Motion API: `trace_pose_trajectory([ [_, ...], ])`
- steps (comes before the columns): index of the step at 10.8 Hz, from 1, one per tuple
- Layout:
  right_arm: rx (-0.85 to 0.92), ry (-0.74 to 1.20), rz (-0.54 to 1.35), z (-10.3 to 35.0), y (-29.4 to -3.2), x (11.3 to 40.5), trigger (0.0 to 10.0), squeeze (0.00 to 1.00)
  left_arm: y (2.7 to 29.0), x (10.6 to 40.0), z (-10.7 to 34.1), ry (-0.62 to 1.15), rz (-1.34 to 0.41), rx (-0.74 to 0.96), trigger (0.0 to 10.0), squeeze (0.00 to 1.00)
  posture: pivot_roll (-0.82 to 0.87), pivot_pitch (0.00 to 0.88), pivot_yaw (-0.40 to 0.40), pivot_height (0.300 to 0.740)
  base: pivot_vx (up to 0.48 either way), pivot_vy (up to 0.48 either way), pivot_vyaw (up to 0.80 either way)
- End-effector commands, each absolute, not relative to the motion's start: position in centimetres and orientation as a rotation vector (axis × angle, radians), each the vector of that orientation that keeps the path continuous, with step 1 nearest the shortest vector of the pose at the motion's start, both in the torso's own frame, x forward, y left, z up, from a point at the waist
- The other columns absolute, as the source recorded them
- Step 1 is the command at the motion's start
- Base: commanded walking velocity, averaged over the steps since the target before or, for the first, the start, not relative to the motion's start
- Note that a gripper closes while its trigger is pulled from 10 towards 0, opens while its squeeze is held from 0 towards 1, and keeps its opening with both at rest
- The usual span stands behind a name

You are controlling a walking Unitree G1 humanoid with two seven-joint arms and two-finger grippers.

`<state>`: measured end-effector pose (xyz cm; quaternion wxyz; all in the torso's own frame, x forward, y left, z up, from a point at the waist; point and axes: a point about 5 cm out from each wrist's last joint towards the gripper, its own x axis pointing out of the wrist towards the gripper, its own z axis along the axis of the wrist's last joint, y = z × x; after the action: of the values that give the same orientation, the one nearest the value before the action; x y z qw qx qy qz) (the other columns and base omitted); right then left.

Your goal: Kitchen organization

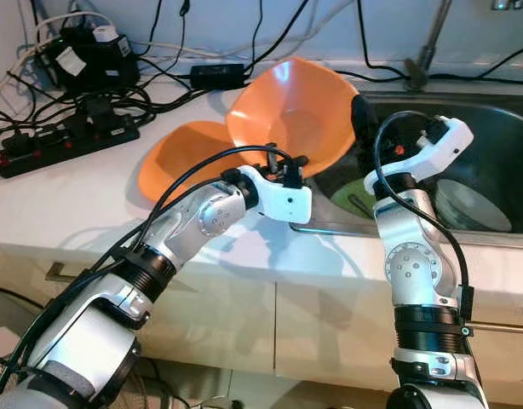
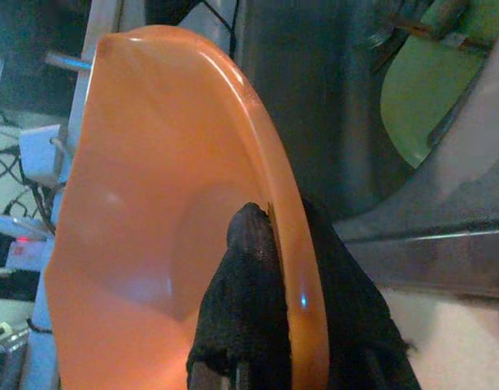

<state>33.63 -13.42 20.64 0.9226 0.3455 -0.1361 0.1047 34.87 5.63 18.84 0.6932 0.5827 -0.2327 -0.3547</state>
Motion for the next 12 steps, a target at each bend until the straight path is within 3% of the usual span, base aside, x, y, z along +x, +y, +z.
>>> trace_pose_trajectory([
  [1, 0.712, -0.288, 0.243, 21.3, -13.1, 33.7, 10.0, 0.0, 5.1, 35.0, 20.2, -0.587, -0.771, 1.318, 10.0, 0.0, 0.01, 0.0, 0.077, 0.74, 0.0, 0.0, 0.0],
  [8, 0.71, -0.228, 0.242, 20.3, -12.5, 33.9, 9.8, 0.0, 4.6, 34.8, 20.6, -0.646, -0.756, 1.318, 10.0, 0.0, 0.02, 0.005, 0.069, 0.74, 0.0, 0.0, 0.0],
  [9, 0.711, -0.224, 0.244, 20.2, -12.5, 33.9, 3.3, 0.0, 4.5, 34.7, 20.6, -0.652, -0.757, 1.311, 10.0, 0.0, 0.02, 0.006, 0.069, 0.74, 0.0, 0.0, 0.0],
  [10, 0.711, -0.223, 0.245, 20.1, -12.4, 33.9, 2.0, 0.0, 4.4, 34.6, 20.6, -0.656, -0.758, 1.308, 10.0, 0.0, 0.02, 0.006, 0.068, 0.74, 0.0, 0.0, 0.0],
  [11, 0.712, -0.22, 0.243, 20.1, -12.4, 33.9, 0.0, 0.0, 4.4, 34.6, 20.5, -0.661, -0.762, 1.308, 10.0, 0.0, 0.02, 0.006, 0.069, 0.74, 0.0, 0.0, 0.0],
  [12, 0.713, -0.222, 0.241, 20.0, -12.4, 33.9, 0.0, 0.0, 4.4, 34.6, 20.5, -0.663, -0.763, 1.312, 10.0, 0.0, 0.02, 0.005, 0.07, 0.74, 0.0, 0.0, 0.0],
])
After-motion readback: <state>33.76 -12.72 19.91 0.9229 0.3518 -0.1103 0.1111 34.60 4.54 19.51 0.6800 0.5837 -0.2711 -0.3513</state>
